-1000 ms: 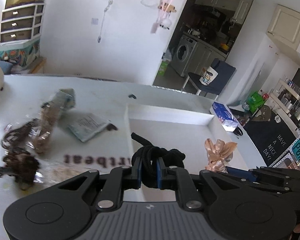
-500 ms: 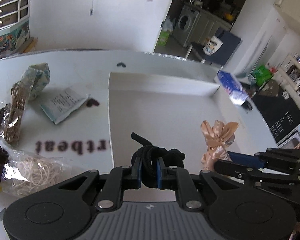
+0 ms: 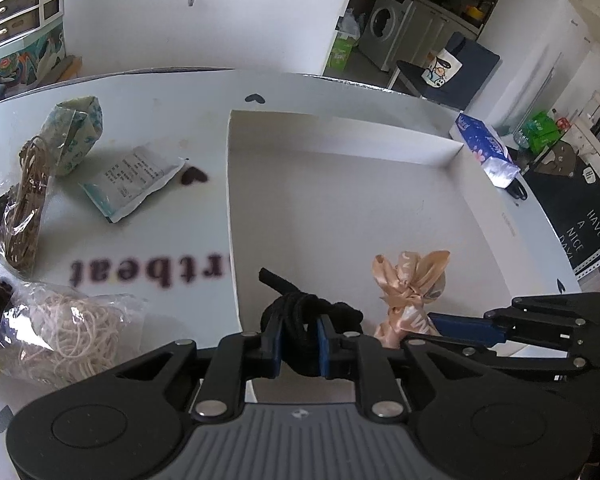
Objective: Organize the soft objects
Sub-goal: 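Carry the black scrunchie and peach bow over the white tray with both tools, then lower both items into the tray and open both tools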
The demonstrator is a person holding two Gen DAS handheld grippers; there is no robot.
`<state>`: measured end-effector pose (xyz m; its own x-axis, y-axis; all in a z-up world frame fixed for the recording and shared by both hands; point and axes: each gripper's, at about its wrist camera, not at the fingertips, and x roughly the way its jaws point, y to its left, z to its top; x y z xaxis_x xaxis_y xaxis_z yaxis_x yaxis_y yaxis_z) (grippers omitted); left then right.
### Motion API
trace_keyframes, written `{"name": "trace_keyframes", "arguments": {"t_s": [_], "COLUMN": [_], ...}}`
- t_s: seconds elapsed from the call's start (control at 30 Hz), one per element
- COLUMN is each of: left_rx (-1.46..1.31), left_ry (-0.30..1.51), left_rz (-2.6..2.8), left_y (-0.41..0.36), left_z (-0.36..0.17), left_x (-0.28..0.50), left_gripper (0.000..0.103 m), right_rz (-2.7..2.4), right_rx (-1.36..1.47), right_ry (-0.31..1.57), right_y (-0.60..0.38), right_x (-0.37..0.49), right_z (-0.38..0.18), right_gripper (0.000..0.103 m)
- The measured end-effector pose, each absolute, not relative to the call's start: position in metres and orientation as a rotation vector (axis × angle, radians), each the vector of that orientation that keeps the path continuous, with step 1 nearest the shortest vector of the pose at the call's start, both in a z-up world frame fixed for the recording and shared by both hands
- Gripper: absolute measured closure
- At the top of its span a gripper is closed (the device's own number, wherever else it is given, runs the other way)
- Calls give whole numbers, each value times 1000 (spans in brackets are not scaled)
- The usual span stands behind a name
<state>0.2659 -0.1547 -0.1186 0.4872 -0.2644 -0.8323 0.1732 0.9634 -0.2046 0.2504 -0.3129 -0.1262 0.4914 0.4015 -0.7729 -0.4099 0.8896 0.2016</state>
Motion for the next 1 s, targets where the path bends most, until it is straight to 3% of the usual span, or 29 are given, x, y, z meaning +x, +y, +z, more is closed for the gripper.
{"name": "trace_keyframes", "arguments": {"t_s": [0.1,0.2,0.27,0.37,1.0], "left_rx": [-84,-86,-80,-78,-80], "left_ry": [1025,1016,1008,1001,925], "left_rz": [-253,-257,-263,-271,-313], "left_y": [-156,-156,-156,-157,-155], "left_z": [-118,-115,-114,-111,-87], "left_x": [265,263,260,257,225], "left_gripper": [66,57,54,52,38], "right_rz": [491,476,460,458,277], "right_rx": [-7,12,15,24,100], "right_ry": [952,964,966,959,866], "right_y": [-313,-314,-315,-316,-346], "right_x": [251,251,250,247,217], "right_z": [-129,-131,-132,-129,-97], "right_gripper": [81,68,57,52,43]}}
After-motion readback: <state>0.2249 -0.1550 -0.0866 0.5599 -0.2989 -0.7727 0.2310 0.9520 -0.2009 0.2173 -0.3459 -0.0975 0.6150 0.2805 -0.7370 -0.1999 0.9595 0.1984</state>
